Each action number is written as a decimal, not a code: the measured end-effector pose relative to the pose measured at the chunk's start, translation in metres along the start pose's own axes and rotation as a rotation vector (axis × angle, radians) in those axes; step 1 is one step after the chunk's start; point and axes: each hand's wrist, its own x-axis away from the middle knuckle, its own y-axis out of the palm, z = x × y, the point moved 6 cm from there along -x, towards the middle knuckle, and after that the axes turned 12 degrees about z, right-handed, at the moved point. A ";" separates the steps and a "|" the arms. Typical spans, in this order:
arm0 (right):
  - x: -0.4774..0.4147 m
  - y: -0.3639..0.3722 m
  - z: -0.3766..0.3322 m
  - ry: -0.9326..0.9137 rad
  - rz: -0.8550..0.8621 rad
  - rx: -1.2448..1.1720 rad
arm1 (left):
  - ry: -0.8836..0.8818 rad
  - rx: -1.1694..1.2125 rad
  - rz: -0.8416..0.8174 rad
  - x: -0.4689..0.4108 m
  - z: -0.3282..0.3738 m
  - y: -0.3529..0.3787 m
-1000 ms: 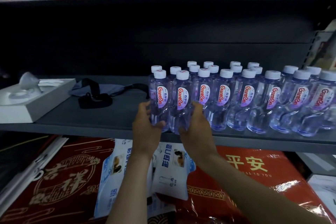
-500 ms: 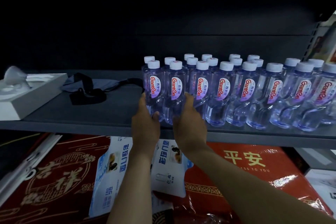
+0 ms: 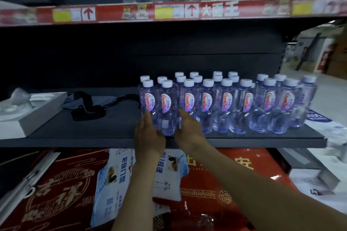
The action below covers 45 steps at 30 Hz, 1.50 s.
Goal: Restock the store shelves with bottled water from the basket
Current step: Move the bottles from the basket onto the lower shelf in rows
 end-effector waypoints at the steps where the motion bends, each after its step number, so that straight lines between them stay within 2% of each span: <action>1: 0.003 -0.006 0.001 -0.009 -0.017 0.020 | -0.004 -0.051 -0.002 0.005 0.000 -0.003; 4: 0.020 -0.026 0.010 -0.048 -0.038 0.122 | 0.061 -0.198 -0.003 0.033 0.009 -0.010; 9: 0.064 -0.070 0.049 -0.035 -0.095 0.269 | 0.240 -0.329 -0.184 0.104 0.063 0.019; 17: 0.176 -0.181 0.180 0.277 -0.070 0.484 | 0.546 -0.370 -0.533 0.243 0.140 0.088; 25: 0.312 -0.264 0.310 0.626 -0.151 0.556 | 0.741 -0.452 -0.997 0.420 0.137 0.147; 29: 0.364 -0.274 0.370 0.780 -0.276 0.570 | 0.622 -0.528 -1.317 0.491 0.101 0.178; 32: 0.384 -0.261 0.400 0.879 -0.402 0.511 | 0.425 -0.491 -1.466 0.522 0.083 0.202; 37: 0.395 -0.223 0.438 1.007 -0.488 0.360 | 0.183 -0.405 -1.720 0.570 0.052 0.226; 40: 0.411 -0.203 0.463 1.137 -0.533 0.237 | 0.086 -0.437 -1.765 0.588 0.025 0.238; 45: 0.441 -0.175 0.497 1.299 -0.643 0.193 | -0.066 -0.460 -1.701 0.598 -0.006 0.263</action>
